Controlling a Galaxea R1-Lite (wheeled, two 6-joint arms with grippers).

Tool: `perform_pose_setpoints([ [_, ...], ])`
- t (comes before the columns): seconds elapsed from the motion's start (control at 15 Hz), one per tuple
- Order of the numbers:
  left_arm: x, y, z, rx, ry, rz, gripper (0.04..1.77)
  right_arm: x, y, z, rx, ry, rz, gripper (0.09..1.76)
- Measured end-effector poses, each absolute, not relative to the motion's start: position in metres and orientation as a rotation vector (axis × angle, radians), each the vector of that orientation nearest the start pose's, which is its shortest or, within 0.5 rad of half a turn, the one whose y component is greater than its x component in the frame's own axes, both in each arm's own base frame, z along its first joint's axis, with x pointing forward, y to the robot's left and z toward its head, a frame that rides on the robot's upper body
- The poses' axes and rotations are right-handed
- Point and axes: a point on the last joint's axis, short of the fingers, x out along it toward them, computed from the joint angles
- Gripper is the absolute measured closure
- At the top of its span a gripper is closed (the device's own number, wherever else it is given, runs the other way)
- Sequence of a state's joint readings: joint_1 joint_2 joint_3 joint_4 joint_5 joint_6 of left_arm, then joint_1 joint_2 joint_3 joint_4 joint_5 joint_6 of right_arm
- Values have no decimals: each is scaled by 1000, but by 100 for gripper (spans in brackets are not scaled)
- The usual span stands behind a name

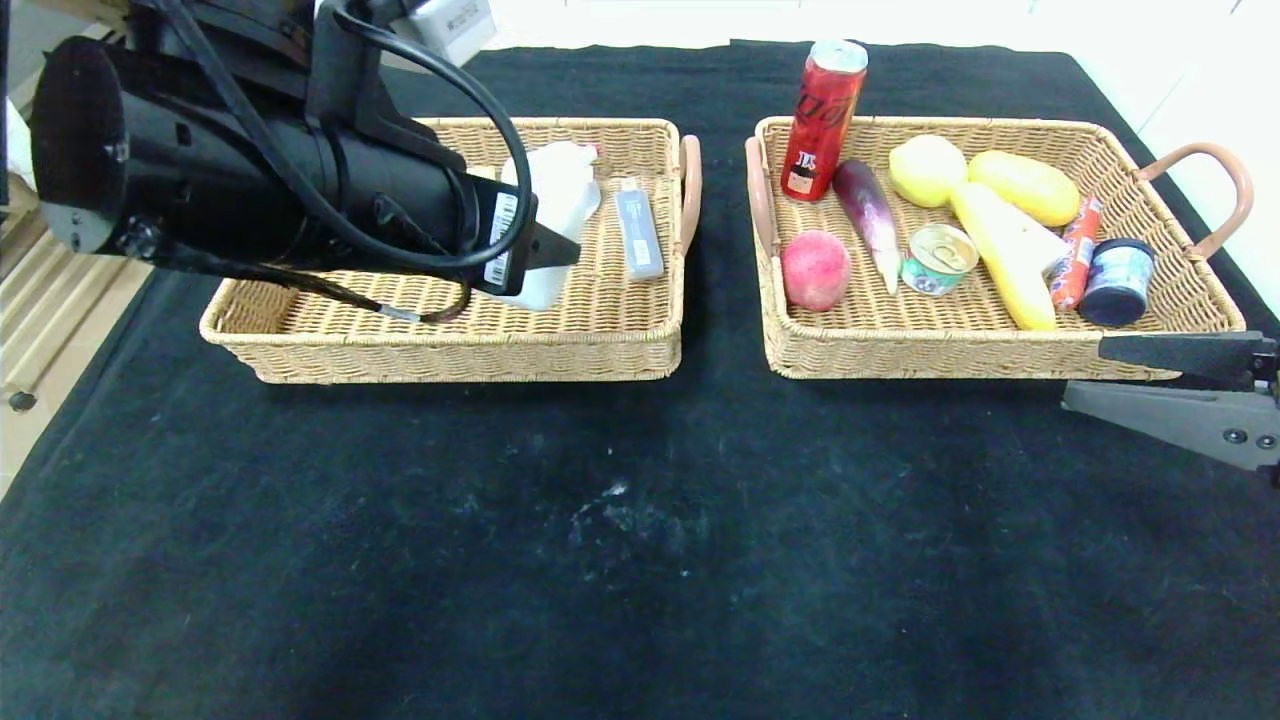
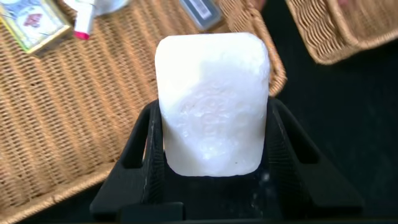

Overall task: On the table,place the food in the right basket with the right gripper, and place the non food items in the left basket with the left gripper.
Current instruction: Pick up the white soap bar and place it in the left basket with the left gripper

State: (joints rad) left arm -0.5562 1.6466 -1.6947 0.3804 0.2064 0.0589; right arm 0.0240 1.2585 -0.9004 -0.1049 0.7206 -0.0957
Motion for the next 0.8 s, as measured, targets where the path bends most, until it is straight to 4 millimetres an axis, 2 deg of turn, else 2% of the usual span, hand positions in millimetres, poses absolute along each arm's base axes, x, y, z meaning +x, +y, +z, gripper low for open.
perform_pose_setpoints([
  [0.4, 287, -99, 361, 97, 231, -296, 82, 192, 19, 270, -2, 210, 751, 14],
  [0.8, 314, -72, 353, 69, 222, -274, 83, 192, 19, 270, -2, 209, 748, 14],
])
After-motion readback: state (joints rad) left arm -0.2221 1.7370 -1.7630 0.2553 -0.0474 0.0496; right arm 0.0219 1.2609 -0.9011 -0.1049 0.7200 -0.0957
